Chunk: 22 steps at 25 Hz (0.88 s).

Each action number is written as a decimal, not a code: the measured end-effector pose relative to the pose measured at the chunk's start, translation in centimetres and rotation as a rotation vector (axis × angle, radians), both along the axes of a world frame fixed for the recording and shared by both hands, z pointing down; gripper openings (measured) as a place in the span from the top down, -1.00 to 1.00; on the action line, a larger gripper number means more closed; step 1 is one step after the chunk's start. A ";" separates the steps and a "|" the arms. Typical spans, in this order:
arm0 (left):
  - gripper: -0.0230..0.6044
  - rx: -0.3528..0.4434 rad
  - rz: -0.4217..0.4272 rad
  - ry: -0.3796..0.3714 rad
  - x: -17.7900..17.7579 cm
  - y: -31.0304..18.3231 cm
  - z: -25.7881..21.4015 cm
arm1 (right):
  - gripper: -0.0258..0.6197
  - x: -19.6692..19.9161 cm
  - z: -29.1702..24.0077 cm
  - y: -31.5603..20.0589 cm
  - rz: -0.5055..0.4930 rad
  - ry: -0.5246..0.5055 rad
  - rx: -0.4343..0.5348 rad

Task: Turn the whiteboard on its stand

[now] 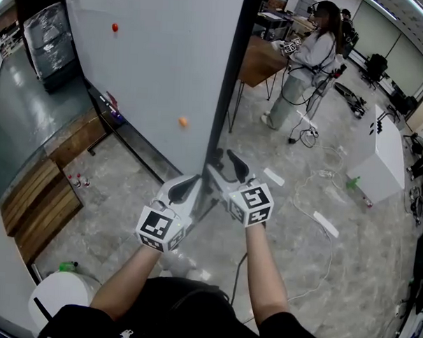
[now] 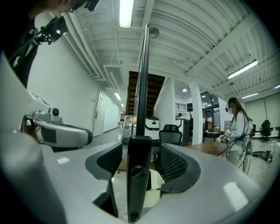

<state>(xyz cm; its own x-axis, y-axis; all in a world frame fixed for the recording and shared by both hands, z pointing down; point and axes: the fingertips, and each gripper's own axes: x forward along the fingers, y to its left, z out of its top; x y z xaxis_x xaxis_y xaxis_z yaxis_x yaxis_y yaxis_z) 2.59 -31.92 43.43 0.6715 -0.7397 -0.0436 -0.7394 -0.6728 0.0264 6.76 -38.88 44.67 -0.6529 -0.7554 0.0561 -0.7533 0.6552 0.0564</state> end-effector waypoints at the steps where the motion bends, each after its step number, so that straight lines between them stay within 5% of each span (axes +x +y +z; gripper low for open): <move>1: 0.91 0.000 -0.006 0.000 -0.1 -0.1 -0.1 | 0.07 -0.2 0.0 -0.3 -0.007 0.004 0.000; 11: 0.91 0.004 -0.058 -0.020 -2.4 -0.6 -0.5 | 0.07 -2.9 0.2 -2.4 -0.064 0.017 -0.012; 14: 0.91 -0.001 -0.068 -0.019 -3.1 -0.4 -0.9 | 0.30 -3.3 0.0 -2.8 -0.061 0.016 -0.015; 22: 0.91 -0.006 -0.099 -0.030 -3.4 1.0 -0.6 | 0.31 -3.2 0.2 -2.7 -0.084 0.010 -0.040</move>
<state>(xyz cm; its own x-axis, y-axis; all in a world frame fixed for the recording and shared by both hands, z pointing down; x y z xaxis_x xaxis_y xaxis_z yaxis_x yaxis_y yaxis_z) -0.84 -30.90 42.78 0.5958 -0.8029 -0.0198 -0.8030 -0.5960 0.0076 3.57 -41.54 44.88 -0.7132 -0.6949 0.0918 -0.6950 0.7181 0.0359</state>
